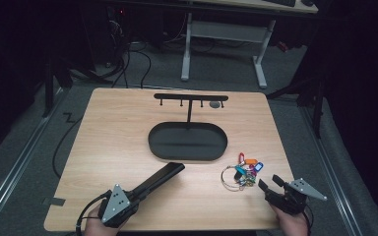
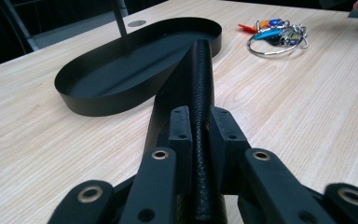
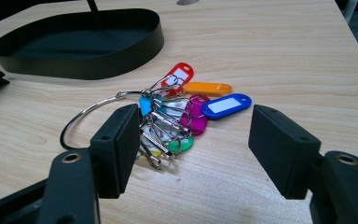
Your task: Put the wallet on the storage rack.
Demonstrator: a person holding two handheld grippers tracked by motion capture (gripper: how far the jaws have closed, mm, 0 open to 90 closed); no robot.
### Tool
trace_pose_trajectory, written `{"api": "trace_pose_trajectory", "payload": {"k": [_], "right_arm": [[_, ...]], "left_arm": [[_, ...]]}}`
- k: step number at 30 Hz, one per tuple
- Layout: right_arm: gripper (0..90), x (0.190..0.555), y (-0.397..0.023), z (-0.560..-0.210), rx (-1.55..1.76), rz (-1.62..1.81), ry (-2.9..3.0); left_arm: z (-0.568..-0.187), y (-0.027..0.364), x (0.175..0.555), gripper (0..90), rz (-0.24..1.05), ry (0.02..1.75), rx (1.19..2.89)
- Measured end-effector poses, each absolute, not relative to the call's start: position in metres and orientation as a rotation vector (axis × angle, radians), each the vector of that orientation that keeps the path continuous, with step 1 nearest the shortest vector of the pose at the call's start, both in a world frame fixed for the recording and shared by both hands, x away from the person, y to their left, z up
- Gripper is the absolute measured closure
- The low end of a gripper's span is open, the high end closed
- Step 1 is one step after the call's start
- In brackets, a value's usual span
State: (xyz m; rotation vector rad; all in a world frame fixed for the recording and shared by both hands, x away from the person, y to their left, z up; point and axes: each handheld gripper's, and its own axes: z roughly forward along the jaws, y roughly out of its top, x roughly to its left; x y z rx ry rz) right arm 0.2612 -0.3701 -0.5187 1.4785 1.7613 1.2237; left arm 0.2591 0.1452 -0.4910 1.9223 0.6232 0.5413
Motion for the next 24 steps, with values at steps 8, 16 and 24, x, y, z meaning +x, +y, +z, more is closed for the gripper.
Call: {"api": "trace_pose_trajectory", "payload": {"k": [8, 16, 24], "right_arm": [[34.0, 0.259, -0.375, -0.518, 1.489, 1.23, 1.749], [34.0, 0.261, -0.374, -0.518, 1.477, 1.229, 1.758], [34.0, 0.261, -0.373, -0.519, 1.478, 1.229, 1.761]], "left_arm": [[-0.487, 0.141, 0.255, 80.7, 0.451, 0.606, 1.891], [-0.484, 0.139, 0.251, 80.8, 0.421, 0.602, 1.87], [-0.485, 0.147, 0.255, 80.8, 0.409, 0.654, 1.833]]}}
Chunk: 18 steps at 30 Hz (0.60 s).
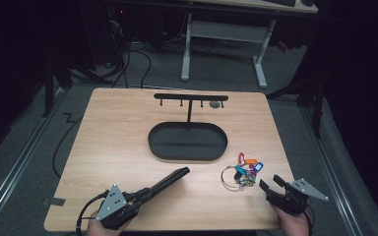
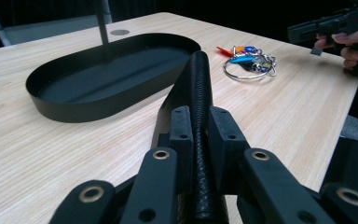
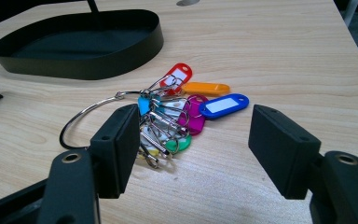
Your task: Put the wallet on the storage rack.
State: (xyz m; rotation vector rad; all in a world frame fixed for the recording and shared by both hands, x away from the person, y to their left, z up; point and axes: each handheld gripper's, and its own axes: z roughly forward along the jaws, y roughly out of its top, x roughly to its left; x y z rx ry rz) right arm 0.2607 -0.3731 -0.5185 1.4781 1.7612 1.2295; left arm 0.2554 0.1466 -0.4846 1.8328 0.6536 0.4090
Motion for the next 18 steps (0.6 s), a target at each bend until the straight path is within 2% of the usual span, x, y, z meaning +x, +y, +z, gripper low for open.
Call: {"api": "trace_pose_trajectory", "payload": {"k": [18], "right_arm": [[34.1, 0.262, -0.372, -0.519, 1.469, 1.224, 1.774]], "left_arm": [[-0.488, 0.168, 0.271, 81.3, 0.45, 0.757, 1.766]]}}
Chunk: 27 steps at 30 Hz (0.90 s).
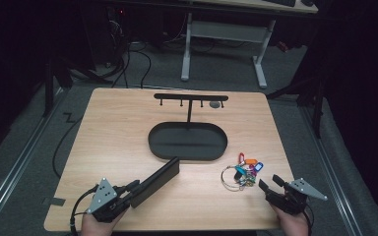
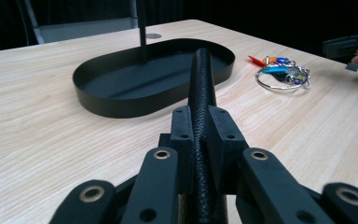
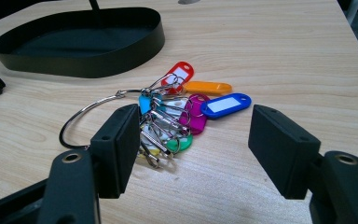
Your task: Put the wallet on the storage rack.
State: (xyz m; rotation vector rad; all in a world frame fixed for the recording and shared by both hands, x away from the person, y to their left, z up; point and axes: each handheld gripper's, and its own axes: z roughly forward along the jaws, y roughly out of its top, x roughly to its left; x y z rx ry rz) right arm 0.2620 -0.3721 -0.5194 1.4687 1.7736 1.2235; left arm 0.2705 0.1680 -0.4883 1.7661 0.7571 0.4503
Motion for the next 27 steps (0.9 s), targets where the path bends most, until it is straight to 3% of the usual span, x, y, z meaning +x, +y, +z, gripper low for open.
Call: {"api": "trace_pose_trajectory", "payload": {"k": [8, 16, 27], "right_arm": [[34.1, 0.262, -0.371, -0.519, 1.466, 1.222, 1.778], [34.2, 0.263, -0.372, -0.52, 1.471, 1.222, 1.779], [34.2, 0.263, -0.371, -0.521, 1.474, 1.221, 1.785]], "left_arm": [[-0.49, 0.172, 0.274, 80.2, 0.424, 0.765, 1.753], [-0.493, 0.17, 0.274, 68.5, 0.398, 0.753, 1.793], [-0.493, 0.163, 0.272, 60.2, 0.446, 0.731, 1.873]]}}
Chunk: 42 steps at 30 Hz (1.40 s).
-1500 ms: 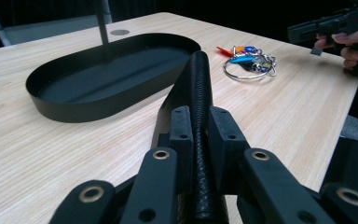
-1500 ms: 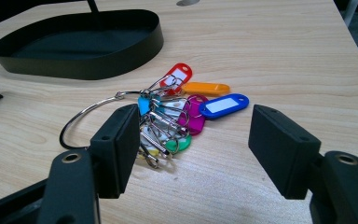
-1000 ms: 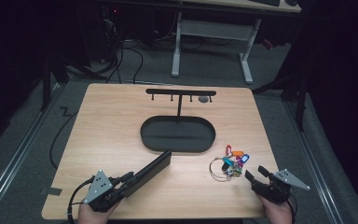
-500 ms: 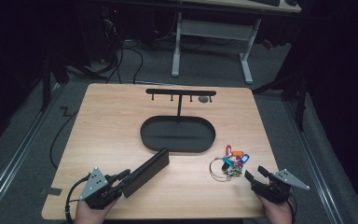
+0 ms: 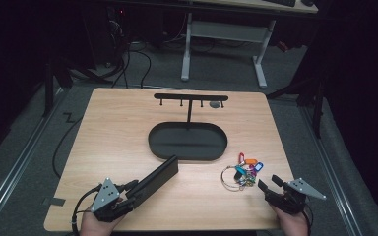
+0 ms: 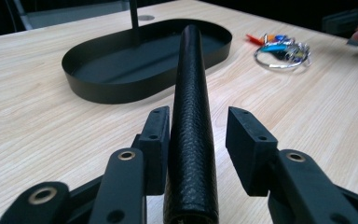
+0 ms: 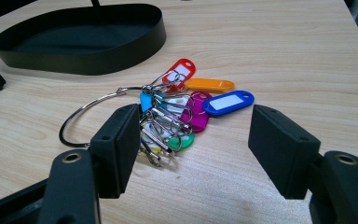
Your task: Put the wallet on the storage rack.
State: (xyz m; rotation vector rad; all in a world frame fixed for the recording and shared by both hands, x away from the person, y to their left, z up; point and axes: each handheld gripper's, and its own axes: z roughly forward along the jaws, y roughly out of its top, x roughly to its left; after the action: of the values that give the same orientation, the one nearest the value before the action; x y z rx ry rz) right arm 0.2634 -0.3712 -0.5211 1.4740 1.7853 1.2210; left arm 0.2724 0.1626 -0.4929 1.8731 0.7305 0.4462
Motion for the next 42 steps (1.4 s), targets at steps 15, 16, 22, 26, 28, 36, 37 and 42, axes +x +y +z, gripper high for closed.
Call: {"api": "trace_pose_trajectory", "payload": {"k": [15, 16, 22, 26, 28, 36, 37, 42], "right_arm": [[34.2, 0.264, -0.369, -0.52, 1.461, 1.223, 1.798], [34.2, 0.263, -0.37, -0.52, 1.46, 1.225, 1.795], [34.2, 0.262, -0.376, -0.517, 1.463, 1.243, 1.776], [34.2, 0.262, -0.378, -0.516, 1.461, 1.253, 1.766], [34.2, 0.262, -0.378, -0.516, 1.464, 1.258, 1.766], [34.2, 0.263, -0.377, -0.516, 1.461, 1.257, 1.775], [34.2, 0.263, -0.376, -0.516, 1.461, 1.258, 1.776], [34.2, 0.262, -0.375, -0.516, 1.459, 1.255, 1.776]], "left_arm": [[-0.471, 0.139, 0.28, 62.1, 0.518, 0.726, 2.155], [-0.468, 0.138, 0.282, 62.8, 0.512, 0.729, 2.17], [-0.459, 0.134, 0.291, 64.5, 0.472, 0.743, 2.264], [-0.461, 0.138, 0.299, 64.7, 0.393, 0.771, 2.279], [-0.462, 0.139, 0.301, 65.1, 0.353, 0.787, 2.276], [-0.46, 0.136, 0.306, 70.2, 0.292, 0.799, 2.324], [-0.459, 0.135, 0.307, 71.1, 0.284, 0.795, 2.332], [-0.455, 0.13, 0.305, 73.6, 0.31, 0.729, 2.382]]}}
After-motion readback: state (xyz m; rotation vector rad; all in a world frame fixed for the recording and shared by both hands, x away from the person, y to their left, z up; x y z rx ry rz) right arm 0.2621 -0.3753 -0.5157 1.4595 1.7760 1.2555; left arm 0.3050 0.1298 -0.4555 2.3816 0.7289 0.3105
